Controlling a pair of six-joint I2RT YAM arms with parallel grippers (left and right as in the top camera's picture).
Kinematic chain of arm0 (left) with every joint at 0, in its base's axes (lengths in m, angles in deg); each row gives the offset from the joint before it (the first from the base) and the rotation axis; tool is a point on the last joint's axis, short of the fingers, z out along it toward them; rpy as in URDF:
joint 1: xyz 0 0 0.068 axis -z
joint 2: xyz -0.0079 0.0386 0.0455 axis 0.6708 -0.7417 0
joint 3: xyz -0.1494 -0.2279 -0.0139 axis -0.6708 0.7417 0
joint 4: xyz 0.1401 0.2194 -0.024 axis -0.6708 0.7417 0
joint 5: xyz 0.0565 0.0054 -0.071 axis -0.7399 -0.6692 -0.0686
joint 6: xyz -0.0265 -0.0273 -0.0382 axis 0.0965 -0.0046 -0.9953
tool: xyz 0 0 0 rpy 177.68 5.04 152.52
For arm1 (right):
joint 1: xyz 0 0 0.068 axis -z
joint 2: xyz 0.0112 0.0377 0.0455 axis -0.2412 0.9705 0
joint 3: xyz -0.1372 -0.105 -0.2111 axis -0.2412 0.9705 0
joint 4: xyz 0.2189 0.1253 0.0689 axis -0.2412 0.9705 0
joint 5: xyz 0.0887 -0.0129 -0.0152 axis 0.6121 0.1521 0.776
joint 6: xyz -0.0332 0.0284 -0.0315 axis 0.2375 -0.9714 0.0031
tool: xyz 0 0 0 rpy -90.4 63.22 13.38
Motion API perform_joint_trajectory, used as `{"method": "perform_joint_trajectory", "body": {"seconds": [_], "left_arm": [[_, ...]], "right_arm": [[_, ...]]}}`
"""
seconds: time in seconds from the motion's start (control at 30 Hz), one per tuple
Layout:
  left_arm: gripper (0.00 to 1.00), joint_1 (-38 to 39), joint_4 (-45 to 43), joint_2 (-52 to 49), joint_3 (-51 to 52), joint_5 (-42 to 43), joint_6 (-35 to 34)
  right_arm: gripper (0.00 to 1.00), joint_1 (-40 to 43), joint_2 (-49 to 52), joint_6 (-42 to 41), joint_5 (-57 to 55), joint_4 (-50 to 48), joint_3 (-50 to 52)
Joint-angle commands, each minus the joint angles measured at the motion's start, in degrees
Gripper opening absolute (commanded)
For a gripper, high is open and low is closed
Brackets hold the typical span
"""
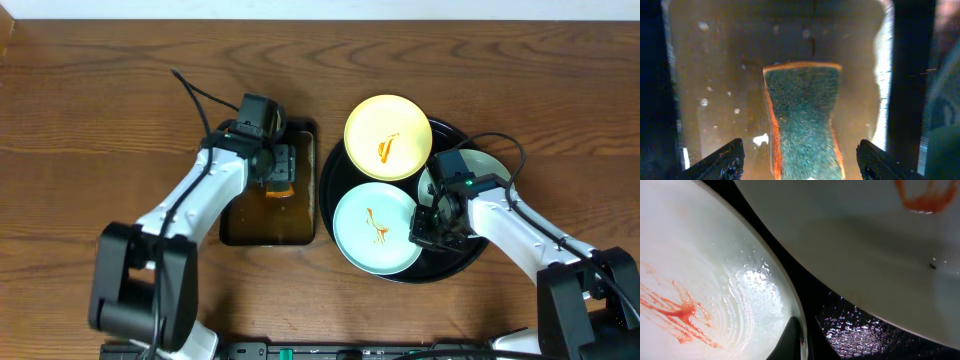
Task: Clean dirty plates on tray and stack at the side
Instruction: 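Lower the left gripper into the water and grasp the sponge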
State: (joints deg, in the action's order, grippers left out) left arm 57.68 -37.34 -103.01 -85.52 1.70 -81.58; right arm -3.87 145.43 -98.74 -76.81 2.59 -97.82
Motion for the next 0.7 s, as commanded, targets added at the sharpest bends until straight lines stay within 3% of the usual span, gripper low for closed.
{"method": "perform_joint_trajectory", "body": {"seconds": [0.0,0.23,0.43,0.67], "left_arm": [[0.72,0.28,-0.35,-3.17,-0.68,-1.11,-0.98],[0.53,0.28,-0.76,-5.6,-0.7,-1.11,-0.98],[0.59,0.28,-1.64,-5.05,-0.72,-1.14,-0.98],[0.57,0.28,-2.69,-4.66,-0.9,-1.11,-2.8]], "right_arm": [[0.01,-0.7,0.61,0.11,-0.61,-0.28,0.5],[0.01,-0.7,0.61,0.11,-0.61,-0.42,0.5],[0.01,-0.7,0.61,0.11,-0.61,-0.33,0.5],[0.01,-0.7,0.61,0.11,-0.61,-0.33,0.5]]}}
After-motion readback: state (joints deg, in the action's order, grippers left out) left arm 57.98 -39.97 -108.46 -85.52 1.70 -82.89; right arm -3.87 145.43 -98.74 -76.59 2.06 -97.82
